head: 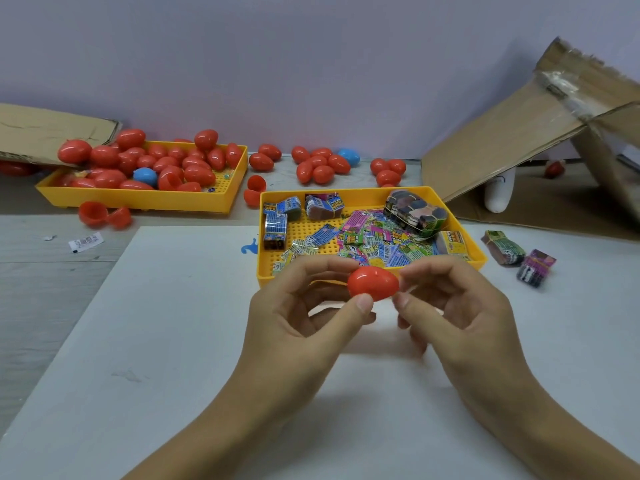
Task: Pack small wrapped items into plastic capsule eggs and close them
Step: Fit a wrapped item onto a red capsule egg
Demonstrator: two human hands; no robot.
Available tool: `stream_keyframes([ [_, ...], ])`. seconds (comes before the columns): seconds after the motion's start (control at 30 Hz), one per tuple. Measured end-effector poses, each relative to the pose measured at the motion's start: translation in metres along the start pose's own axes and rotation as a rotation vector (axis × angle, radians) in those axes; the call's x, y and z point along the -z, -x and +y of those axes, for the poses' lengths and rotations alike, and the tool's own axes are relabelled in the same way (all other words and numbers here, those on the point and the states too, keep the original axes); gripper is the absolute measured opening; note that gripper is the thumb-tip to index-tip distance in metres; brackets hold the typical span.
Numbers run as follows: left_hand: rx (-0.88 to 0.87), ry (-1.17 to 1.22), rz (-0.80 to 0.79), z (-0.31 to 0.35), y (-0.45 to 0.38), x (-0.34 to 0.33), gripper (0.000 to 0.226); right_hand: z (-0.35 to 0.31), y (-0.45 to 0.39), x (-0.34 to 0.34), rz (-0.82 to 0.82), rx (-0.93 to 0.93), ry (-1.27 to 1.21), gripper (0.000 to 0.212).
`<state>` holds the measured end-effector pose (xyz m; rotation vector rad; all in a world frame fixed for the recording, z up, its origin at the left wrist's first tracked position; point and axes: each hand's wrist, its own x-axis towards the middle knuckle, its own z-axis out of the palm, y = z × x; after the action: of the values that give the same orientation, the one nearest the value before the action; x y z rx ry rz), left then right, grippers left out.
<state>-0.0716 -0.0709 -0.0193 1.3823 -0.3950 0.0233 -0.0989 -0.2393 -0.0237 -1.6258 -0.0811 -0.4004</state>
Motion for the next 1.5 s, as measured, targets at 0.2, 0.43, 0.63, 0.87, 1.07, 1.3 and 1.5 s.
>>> stream_keyframes([
  [0.2, -0.005, 0.002, -0.001, 0.0, 0.0, 0.001, 0.035, 0.001, -0.009, 0.014, 0.047, 0.178, 0.273, 0.034],
  [0.43, -0.013, 0.026, 0.006, -0.001, -0.001, 0.002, 0.04, 0.005, -0.017, 0.024, -0.146, 0.149, 0.933, 0.079],
  [0.63, -0.061, -0.019, -0.003, -0.001, 0.002, 0.0, 0.032, 0.007, -0.021, 0.022, -0.137, 0.183, 1.032, 0.049],
  [0.87, -0.052, -0.008, -0.045, -0.003, 0.001, 0.002, 0.027, 0.002, -0.026, 0.021, 0.096, 0.081, 0.376, 0.027],
  [1.07, -0.047, 0.068, -0.055, -0.006, 0.003, 0.003, 0.026, -0.013, -0.017, 0.02, 0.129, -0.024, -0.115, 0.025],
  [1.3, 0.101, 0.06, -0.077, -0.004, -0.002, 0.004, 0.022, -0.011, -0.005, 0.007, -0.016, -0.209, -0.192, 0.032],
  [1.5, 0.056, -0.175, -0.131, -0.002, 0.0, 0.001, 0.012, -0.015, 0.001, 0.0, -0.072, -0.133, -0.097, 0.026],
])
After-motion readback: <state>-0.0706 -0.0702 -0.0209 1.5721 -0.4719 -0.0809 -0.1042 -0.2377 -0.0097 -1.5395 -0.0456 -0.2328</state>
